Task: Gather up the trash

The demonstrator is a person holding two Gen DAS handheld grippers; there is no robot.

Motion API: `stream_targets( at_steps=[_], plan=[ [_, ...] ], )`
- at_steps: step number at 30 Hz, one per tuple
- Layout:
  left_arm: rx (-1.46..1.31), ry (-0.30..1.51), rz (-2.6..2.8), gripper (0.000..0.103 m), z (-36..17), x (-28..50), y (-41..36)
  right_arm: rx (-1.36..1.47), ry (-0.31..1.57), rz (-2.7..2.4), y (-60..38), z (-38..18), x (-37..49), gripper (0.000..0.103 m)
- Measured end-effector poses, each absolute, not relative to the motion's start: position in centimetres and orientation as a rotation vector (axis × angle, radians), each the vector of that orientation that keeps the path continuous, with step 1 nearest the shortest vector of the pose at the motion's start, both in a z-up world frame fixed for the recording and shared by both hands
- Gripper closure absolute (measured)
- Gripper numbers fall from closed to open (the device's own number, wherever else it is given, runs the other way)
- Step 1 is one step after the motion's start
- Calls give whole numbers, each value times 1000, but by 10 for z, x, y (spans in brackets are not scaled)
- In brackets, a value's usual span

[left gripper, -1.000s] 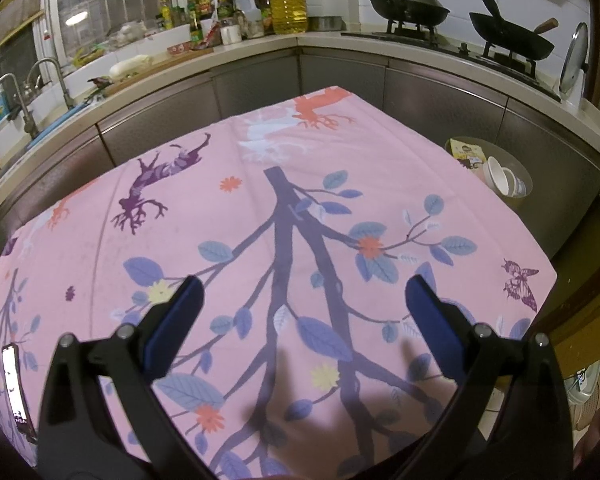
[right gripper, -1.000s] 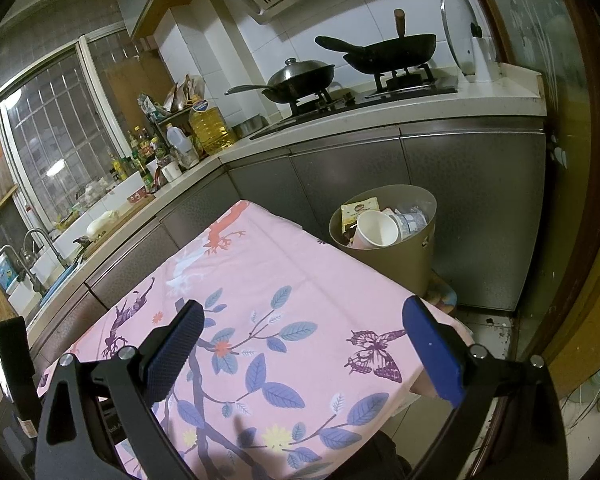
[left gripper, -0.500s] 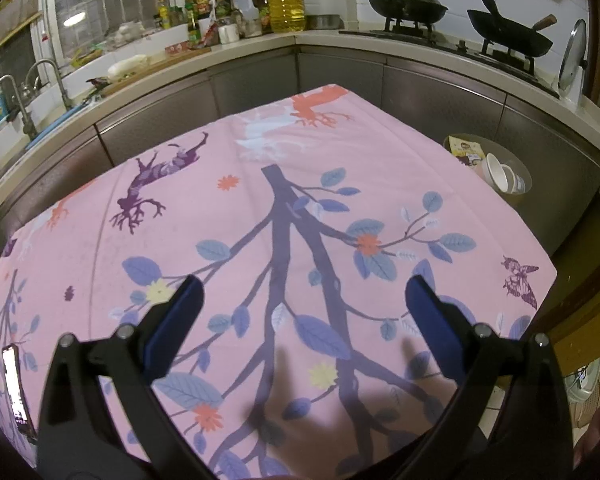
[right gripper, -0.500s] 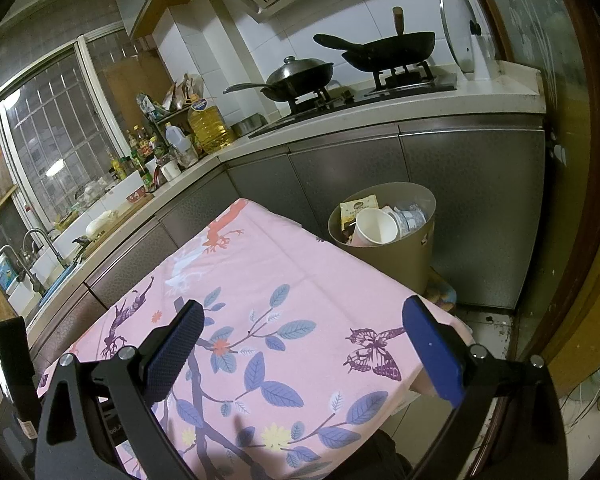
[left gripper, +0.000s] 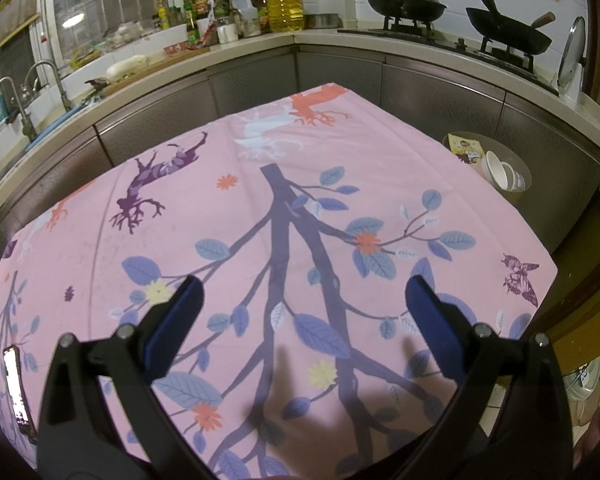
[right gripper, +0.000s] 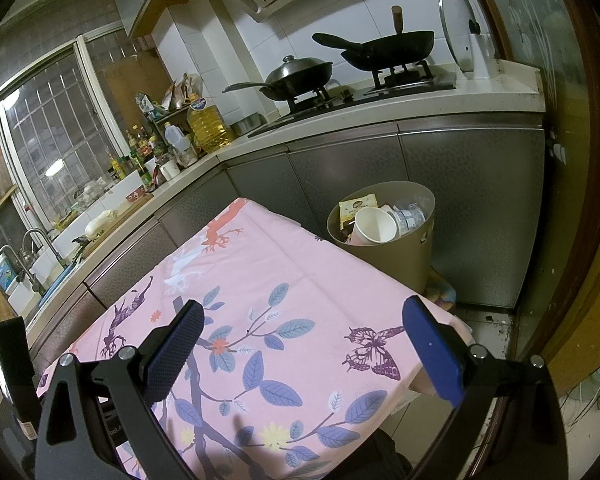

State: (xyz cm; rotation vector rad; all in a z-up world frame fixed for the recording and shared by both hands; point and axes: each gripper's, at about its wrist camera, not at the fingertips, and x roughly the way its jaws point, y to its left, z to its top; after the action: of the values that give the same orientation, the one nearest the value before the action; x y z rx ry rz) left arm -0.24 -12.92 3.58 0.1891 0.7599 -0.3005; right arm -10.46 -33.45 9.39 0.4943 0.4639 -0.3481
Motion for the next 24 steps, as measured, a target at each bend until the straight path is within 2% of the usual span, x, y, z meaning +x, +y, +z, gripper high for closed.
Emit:
stream_targets(
  at_steps=[24],
  plan=[
    [187,752,-320,6,40,-8,-122,495,464,-349,-335,94,-104,7]
  ],
)
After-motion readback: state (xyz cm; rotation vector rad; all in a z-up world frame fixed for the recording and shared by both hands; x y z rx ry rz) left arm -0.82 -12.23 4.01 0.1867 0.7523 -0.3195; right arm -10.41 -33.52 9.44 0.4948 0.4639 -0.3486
